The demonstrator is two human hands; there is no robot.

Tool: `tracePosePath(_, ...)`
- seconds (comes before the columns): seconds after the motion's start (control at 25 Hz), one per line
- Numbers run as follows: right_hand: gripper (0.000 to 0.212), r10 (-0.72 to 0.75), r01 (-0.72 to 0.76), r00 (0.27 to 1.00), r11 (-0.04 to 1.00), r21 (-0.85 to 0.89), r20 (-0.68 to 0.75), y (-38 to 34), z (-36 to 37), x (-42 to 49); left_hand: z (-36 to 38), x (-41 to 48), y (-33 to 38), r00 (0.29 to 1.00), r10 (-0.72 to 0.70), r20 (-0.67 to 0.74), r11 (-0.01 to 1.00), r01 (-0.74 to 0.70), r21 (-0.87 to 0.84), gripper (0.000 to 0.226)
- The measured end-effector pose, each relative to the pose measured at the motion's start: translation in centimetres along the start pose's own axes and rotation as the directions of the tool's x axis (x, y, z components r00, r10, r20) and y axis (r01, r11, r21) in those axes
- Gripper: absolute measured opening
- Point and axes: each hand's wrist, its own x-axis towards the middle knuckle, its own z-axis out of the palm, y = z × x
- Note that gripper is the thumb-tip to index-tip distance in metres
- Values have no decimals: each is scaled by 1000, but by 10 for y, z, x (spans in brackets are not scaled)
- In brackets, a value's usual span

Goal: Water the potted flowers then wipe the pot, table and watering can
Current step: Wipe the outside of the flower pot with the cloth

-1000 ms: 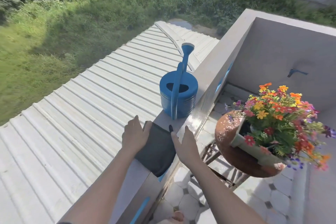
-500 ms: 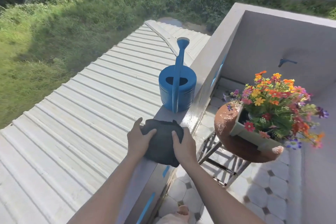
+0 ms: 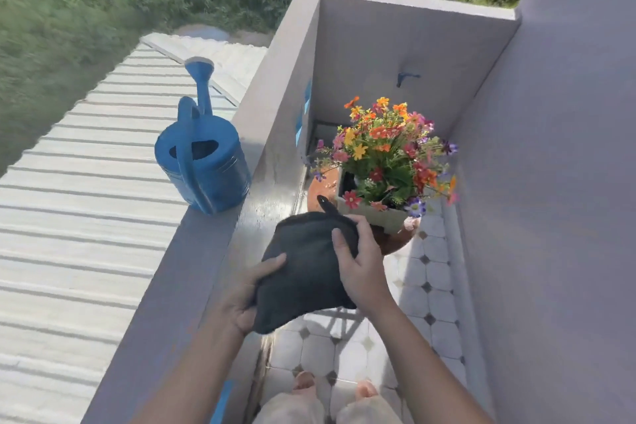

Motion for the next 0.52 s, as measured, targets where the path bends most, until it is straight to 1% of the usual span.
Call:
tracePosePath(0.08, 13, 22, -22, 1000, 1000, -9, -16, 17, -16, 0, 13, 18, -14, 991, 118, 66, 993, -117, -15, 64)
tracePosePath(0.12, 13, 27, -28, 999, 999, -37, -20, 24, -19, 0, 16, 26, -19, 983, 155, 102, 988, -151, -43, 62)
tracePosePath(0.16, 13, 40, -41, 999, 998, -53, -22, 31, -21, 1, 16, 34, -24, 977, 165, 135, 984, -155, -84, 62)
tracePosePath(0.24, 10, 61, -65, 997, 995, -78, -48, 49, -28, 3, 14, 51, -36, 980, 110, 167, 985, -84, -154, 63)
tracePosePath(0.28, 18, 49, -58, 996, 991, -123, -74, 59, -33, 2, 11, 59, -41, 982, 96, 161, 984, -69, -166, 63)
tracePosePath(0.32, 27, 36, -49, 996, 985, -163, -84, 70, -39, 3, 7, 67, -45, 985, 111, 135, 981, -87, -175, 63)
tracePosePath(0.36, 32, 11, -31, 996, 969, -246, -84, 83, -45, 3, 3, 74, -47, 986, 147, 86, 975, -130, -179, 63)
tracePosePath(0.4, 33, -23, 0, 998, 937, -350, -63, 96, -53, 7, 3, 79, -48, 983, 181, 34, 969, -172, -177, 63)
tracePosePath(0.44, 32, -66, 48, 998, 868, -495, -19, 106, -58, 12, 2, 84, -48, 977, 213, -15, 962, -213, -169, 58)
tracePosePath(0.48, 32, -120, 116, 992, 760, -639, 37, 117, -61, 20, 2, 87, -47, 970, 238, -59, 957, -244, -158, 48)
tracePosePath(0.52, 32, -182, 184, 979, 628, -756, 86, 126, -64, 32, 4, 93, -47, 960, 253, -119, 951, -270, -149, 35)
